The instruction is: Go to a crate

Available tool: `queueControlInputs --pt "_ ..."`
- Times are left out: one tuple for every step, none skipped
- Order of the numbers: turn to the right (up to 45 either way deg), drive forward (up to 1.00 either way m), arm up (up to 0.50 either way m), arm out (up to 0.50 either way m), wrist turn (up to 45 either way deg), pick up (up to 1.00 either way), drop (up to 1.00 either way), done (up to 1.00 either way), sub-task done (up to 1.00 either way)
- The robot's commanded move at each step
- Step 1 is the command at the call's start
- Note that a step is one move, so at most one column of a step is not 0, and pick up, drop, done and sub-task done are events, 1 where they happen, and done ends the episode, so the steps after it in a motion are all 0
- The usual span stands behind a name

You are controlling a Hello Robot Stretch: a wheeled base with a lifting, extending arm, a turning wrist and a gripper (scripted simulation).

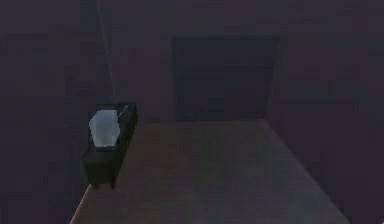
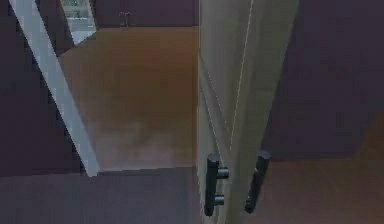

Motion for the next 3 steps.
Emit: queueControlInputs --pt "39.0 0.0 0.0 0.0 0.0 0.0 0.0 0.0 0.0" --pt "0.0 0.3 0.0 0.0 0.0 0.0 0.0 0.0 0.0" --pt "42.0 0.0 0.0 0.0 0.0 0.0 0.0 0.0 0.0"
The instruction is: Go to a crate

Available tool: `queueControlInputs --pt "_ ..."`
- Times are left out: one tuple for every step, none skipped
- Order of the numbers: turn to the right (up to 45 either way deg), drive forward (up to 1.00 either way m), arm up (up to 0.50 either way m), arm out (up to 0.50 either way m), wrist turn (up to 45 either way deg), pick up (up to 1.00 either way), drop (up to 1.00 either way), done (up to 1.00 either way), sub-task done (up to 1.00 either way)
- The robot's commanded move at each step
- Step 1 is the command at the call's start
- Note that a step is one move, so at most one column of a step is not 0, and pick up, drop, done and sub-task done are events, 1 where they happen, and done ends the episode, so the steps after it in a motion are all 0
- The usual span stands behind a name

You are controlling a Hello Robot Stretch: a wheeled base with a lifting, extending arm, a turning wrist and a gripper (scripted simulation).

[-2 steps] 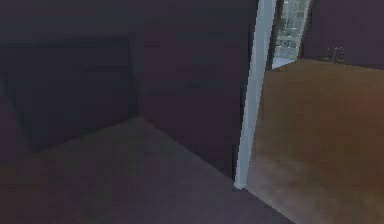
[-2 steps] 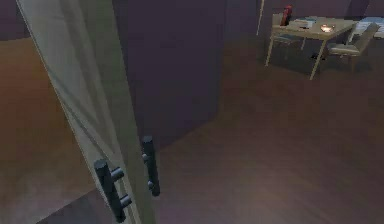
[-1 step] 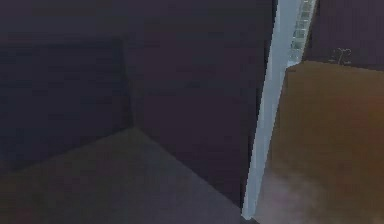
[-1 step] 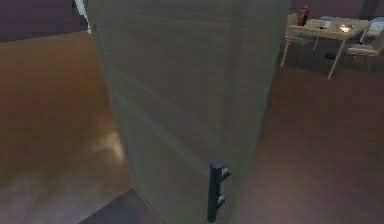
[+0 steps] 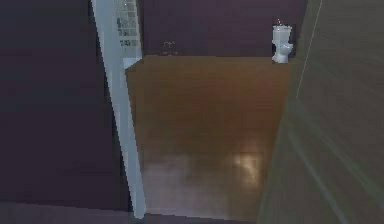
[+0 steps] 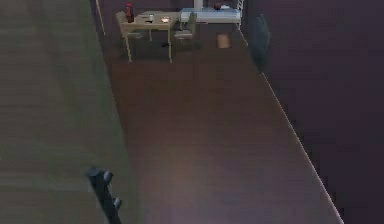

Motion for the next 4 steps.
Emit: queueControlInputs --pt "0.0 1.0 0.0 0.0 0.0 0.0 0.0 0.0 0.0" --pt "0.0 0.3 0.0 0.0 0.0 0.0 0.0 0.0 0.0" --pt "-15.0 0.0 0.0 0.0 0.0 0.0 0.0 0.0 0.0" --pt "-3.0 0.0 0.0 0.0 0.0 0.0 0.0 0.0 0.0"
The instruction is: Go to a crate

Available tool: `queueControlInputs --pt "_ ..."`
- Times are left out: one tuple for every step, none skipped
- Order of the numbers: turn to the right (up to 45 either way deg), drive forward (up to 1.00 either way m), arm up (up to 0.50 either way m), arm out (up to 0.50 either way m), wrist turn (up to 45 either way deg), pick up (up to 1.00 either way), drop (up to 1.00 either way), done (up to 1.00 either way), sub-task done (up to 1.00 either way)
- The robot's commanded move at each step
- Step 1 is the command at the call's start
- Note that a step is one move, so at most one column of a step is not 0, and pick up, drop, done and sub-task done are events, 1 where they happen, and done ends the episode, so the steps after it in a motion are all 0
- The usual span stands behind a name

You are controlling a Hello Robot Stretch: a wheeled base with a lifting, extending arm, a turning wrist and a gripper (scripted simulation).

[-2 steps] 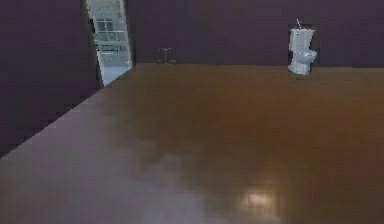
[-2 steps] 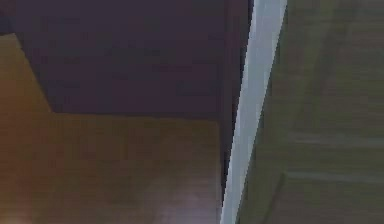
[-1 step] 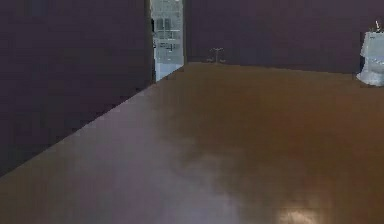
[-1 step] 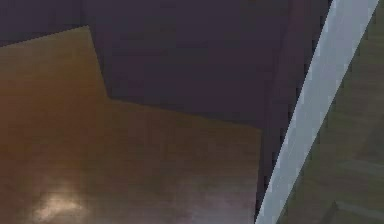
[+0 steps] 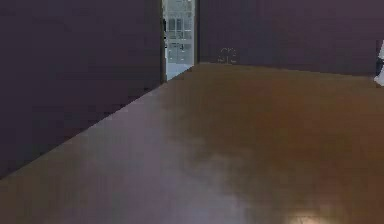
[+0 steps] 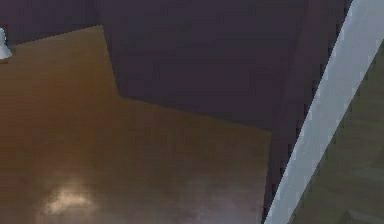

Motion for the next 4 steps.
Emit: queueControlInputs --pt "0.0 1.0 0.0 0.0 0.0 0.0 0.0 0.0 0.0" --pt "0.0 1.0 0.0 0.0 0.0 0.0 0.0 0.0 0.0" --pt "0.0 1.0 0.0 0.0 0.0 0.0 0.0 0.0 0.0" --pt "0.0 1.0 0.0 0.0 0.0 0.0 0.0 0.0 0.0"
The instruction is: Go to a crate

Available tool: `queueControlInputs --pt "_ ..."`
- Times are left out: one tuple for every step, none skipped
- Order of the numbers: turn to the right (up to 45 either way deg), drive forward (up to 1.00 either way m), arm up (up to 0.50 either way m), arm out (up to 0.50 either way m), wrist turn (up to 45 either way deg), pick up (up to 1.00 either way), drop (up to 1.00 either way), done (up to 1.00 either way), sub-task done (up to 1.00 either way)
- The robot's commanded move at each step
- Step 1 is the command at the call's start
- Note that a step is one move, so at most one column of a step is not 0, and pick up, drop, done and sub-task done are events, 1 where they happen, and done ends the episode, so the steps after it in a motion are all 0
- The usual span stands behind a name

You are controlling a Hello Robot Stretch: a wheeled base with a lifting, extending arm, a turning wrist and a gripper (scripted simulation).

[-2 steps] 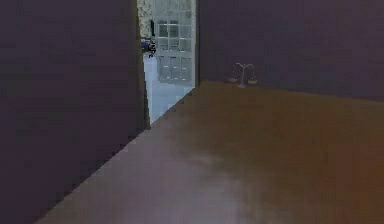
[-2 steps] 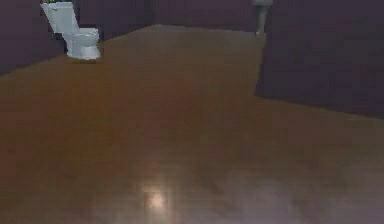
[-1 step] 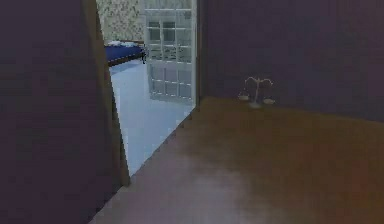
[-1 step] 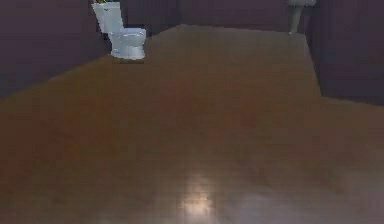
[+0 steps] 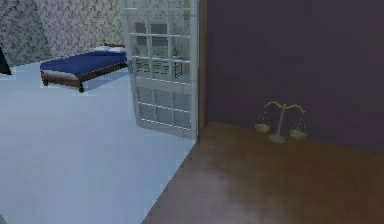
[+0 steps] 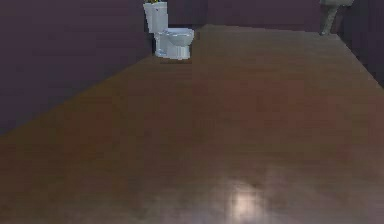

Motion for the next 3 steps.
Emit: queueControlInputs --pt "0.0 0.45 0.0 0.0 0.0 0.0 0.0 0.0 0.0" --pt "-6.0 0.0 0.0 0.0 0.0 0.0 0.0 0.0 0.0" --pt "0.0 0.65 0.0 0.0 0.0 0.0 0.0 0.0 0.0"
